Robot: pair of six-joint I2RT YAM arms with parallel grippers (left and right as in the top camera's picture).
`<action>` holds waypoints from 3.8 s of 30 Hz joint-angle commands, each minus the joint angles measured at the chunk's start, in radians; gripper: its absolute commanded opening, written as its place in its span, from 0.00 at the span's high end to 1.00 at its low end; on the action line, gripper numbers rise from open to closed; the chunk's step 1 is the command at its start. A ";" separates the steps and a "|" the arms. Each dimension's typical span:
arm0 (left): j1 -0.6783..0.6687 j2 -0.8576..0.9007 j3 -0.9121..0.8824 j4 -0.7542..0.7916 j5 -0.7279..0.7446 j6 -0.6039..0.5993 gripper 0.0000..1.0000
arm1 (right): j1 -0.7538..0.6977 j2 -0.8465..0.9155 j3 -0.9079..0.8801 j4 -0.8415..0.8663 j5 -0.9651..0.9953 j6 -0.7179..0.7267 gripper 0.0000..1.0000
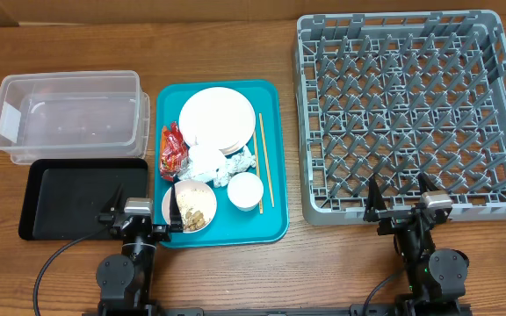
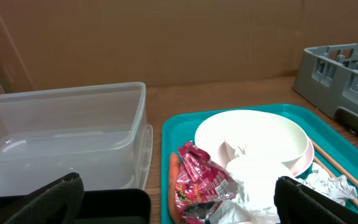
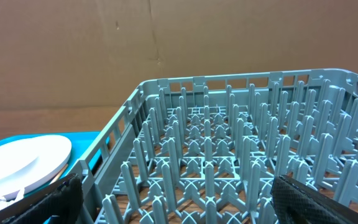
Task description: Sort waste into correct bins and load items into the dishwasher
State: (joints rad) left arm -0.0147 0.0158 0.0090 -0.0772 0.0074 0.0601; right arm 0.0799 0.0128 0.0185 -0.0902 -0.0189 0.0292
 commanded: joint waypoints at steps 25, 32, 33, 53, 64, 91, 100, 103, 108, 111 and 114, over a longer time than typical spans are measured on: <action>-0.006 -0.010 -0.004 0.000 0.011 0.019 0.00 | -0.002 -0.010 -0.011 0.006 0.003 -0.003 0.00; -0.006 -0.010 -0.004 0.000 0.011 0.019 0.00 | -0.002 -0.010 -0.011 0.006 0.003 -0.003 0.00; -0.006 -0.010 -0.004 0.000 0.011 0.019 0.00 | -0.002 -0.010 -0.011 0.006 0.003 -0.003 0.00; -0.006 -0.010 -0.004 0.000 0.011 0.019 0.00 | -0.002 -0.010 -0.011 0.006 0.003 -0.003 0.00; -0.006 -0.010 -0.004 0.000 0.011 0.019 0.00 | -0.002 -0.010 -0.011 0.006 0.003 -0.003 0.00; -0.006 -0.010 -0.003 0.119 0.126 0.022 0.00 | -0.002 -0.010 -0.011 0.006 0.003 -0.003 0.00; -0.006 -0.010 0.108 0.100 0.284 -0.142 0.00 | -0.002 -0.010 -0.011 0.006 0.003 -0.003 0.00; -0.006 0.002 0.195 0.036 0.290 -0.143 0.00 | -0.002 -0.010 -0.011 0.006 0.003 -0.003 0.00; -0.006 0.111 0.377 -0.017 0.289 -0.142 0.00 | -0.002 -0.010 -0.011 0.006 0.003 -0.003 0.00; -0.006 0.235 0.518 -0.081 0.290 -0.140 0.00 | -0.002 -0.010 -0.011 0.006 0.003 -0.003 0.00; -0.006 0.383 0.682 -0.204 0.308 -0.119 0.00 | -0.002 -0.010 -0.011 0.006 0.003 -0.003 0.00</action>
State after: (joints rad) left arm -0.0147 0.2855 0.5655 -0.2241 0.2871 -0.0608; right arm 0.0799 0.0128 0.0185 -0.0902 -0.0185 0.0288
